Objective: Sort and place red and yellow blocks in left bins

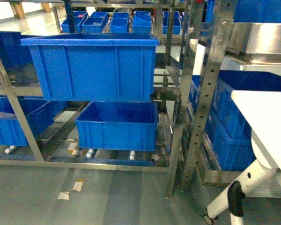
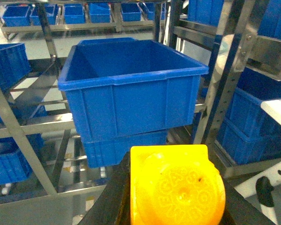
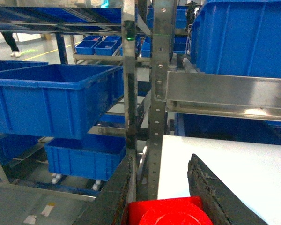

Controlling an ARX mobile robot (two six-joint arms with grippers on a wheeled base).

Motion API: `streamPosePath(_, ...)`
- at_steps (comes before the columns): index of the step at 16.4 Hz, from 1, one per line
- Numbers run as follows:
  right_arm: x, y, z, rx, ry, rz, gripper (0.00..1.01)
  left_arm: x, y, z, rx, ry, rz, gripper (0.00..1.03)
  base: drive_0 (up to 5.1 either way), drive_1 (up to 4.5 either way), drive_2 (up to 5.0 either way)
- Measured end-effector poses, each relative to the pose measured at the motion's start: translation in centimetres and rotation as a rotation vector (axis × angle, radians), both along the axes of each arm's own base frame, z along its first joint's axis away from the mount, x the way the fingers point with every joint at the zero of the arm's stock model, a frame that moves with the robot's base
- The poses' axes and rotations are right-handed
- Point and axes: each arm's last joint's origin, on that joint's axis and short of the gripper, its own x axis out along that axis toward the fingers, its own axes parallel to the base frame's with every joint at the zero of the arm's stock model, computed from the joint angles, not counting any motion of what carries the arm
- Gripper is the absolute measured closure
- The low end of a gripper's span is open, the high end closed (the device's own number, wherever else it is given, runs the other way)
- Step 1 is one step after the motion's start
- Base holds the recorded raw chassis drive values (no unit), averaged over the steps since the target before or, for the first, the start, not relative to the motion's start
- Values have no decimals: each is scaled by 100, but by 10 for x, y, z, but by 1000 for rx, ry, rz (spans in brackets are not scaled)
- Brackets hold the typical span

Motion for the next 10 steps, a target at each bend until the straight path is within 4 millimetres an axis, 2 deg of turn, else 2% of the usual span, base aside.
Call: streamPosePath(10, 0, 0, 0, 0, -1, 0, 73, 0, 0, 0, 0, -1, 0, 76, -480, 351, 144)
